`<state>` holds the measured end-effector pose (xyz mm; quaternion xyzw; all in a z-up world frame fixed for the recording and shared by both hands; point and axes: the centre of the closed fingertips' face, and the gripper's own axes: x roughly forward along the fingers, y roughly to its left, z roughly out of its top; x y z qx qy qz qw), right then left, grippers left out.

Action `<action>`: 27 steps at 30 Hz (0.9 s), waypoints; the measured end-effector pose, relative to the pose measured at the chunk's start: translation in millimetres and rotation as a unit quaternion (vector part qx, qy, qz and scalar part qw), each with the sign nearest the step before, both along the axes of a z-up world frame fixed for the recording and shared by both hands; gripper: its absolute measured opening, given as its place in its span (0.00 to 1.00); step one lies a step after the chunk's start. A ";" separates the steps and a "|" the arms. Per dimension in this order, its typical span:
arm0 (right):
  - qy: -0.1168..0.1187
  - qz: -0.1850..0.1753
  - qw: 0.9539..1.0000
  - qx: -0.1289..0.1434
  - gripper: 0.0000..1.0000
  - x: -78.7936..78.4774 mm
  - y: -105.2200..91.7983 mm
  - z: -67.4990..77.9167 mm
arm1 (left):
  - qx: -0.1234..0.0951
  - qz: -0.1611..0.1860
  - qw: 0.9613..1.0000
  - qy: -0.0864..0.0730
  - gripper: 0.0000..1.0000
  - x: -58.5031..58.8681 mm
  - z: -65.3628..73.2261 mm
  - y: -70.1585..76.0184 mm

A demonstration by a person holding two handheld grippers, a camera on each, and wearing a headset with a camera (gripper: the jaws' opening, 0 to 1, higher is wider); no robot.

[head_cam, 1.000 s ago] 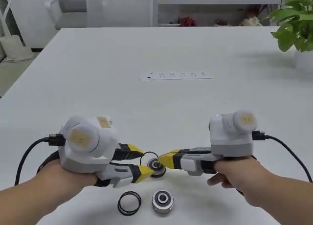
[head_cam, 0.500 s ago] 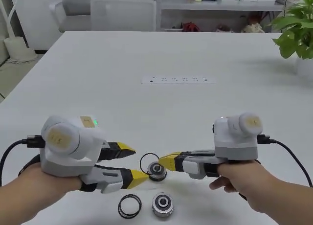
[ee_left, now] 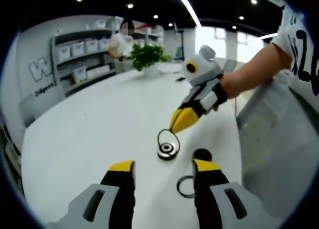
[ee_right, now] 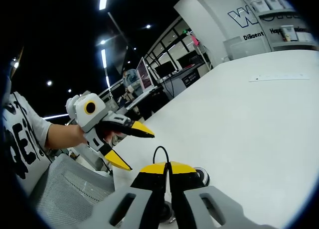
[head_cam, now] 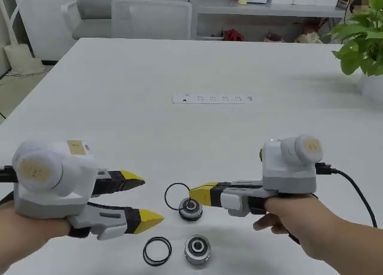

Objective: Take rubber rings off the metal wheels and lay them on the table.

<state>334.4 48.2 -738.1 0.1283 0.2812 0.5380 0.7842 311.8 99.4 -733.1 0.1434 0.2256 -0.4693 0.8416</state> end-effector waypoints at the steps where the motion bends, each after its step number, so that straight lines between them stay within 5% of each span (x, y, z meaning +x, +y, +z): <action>1: 0.000 0.002 1.000 0.001 0.00 -1.0 0.8 0.6 | 0.003 -0.001 1.000 -0.001 0.48 -2.2 -0.2 1.5; 27: 0.015 0.046 0.999 -0.008 0.00 -29.0 20.7 -3.5 | 0.009 -0.011 1.000 -0.008 0.60 -31.0 0.3 18.1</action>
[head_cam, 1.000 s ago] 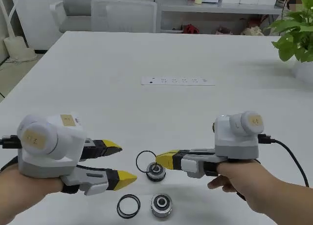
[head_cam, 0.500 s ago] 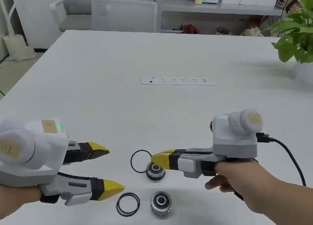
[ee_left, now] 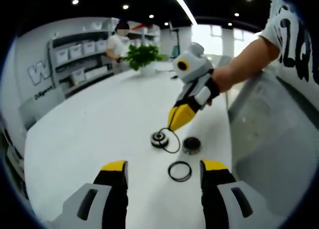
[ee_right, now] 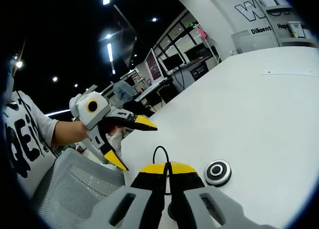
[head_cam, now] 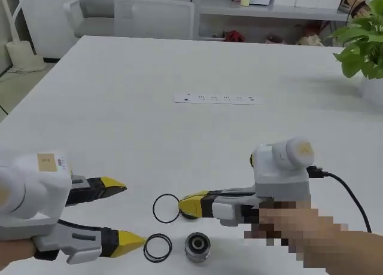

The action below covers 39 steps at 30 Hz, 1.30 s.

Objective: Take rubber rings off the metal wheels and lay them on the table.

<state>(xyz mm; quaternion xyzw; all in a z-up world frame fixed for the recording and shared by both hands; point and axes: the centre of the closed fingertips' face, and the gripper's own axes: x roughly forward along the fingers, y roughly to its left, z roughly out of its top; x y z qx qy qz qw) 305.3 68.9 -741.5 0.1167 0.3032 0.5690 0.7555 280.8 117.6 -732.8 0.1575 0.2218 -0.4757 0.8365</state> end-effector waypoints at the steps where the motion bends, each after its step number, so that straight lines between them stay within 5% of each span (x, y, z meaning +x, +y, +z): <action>1: 0.000 0.003 1.000 -0.001 0.00 -1.3 0.9 -0.9 | 0.000 0.000 1.000 0.000 0.60 -0.4 -0.1 0.3; 22: 0.000 0.064 0.995 -0.070 0.00 -31.8 11.9 -38.6 | 0.011 0.000 1.000 0.011 0.61 -13.6 -11.1 5.1; 39: -0.055 0.086 0.988 -0.114 0.00 -35.9 10.5 -50.1 | 0.012 0.005 1.000 0.011 0.61 -16.5 -10.9 7.0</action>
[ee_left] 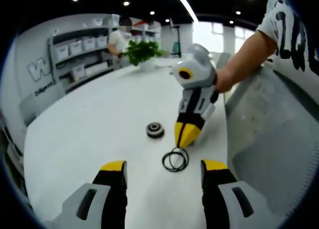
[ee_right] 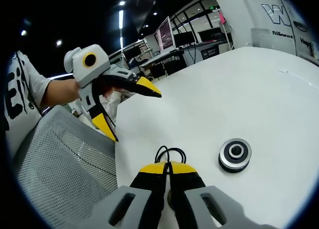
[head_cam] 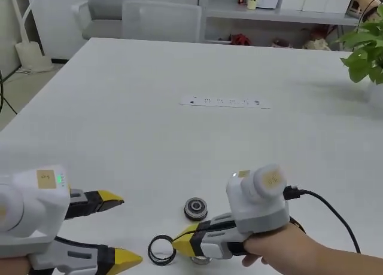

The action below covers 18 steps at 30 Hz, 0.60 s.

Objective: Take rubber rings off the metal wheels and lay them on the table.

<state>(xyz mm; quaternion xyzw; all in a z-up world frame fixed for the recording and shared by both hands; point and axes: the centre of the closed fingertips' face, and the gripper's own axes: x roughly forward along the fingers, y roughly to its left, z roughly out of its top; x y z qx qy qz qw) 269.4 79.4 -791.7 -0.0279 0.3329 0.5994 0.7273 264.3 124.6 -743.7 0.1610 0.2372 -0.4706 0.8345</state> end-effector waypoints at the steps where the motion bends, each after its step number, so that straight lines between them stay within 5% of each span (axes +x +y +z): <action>1: -0.003 0.001 1.000 -0.001 0.01 0.1 -0.2 0.0 | 0.000 0.000 1.000 0.000 0.61 0.1 0.2 -0.1; 18: -0.027 -0.016 0.999 0.016 0.17 15.2 -2.3 11.8 | 0.002 -0.001 1.000 -0.003 0.61 5.5 2.5 -0.4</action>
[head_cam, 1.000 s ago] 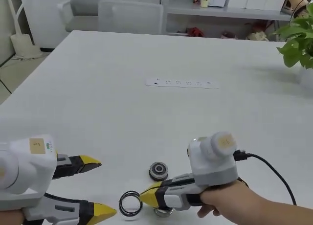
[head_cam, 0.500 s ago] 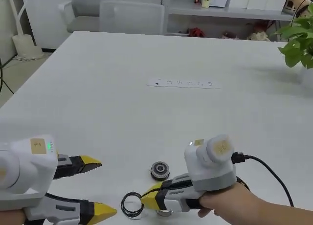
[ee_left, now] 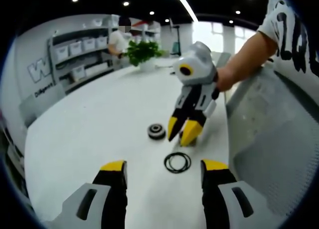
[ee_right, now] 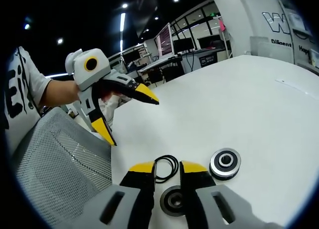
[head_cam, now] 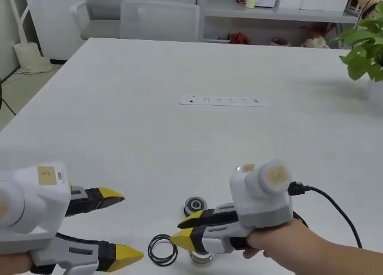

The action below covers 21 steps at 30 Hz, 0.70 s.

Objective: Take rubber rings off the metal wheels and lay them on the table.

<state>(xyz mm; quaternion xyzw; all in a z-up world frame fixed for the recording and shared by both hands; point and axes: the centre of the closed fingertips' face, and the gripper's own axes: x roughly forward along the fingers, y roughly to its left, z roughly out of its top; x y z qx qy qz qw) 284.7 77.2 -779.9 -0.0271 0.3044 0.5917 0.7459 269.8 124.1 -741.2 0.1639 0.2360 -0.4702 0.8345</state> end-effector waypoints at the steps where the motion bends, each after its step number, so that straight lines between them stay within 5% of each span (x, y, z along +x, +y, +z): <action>1: -0.001 -0.001 1.000 0.001 0.17 0.4 0.0 1.0 | 0.000 0.000 1.000 -0.001 0.61 0.5 0.3 0.0; 21: -0.015 -0.041 0.999 0.028 0.22 24.6 -12.3 24.2 | -0.003 -0.002 1.000 -0.012 0.61 12.5 8.6 -3.8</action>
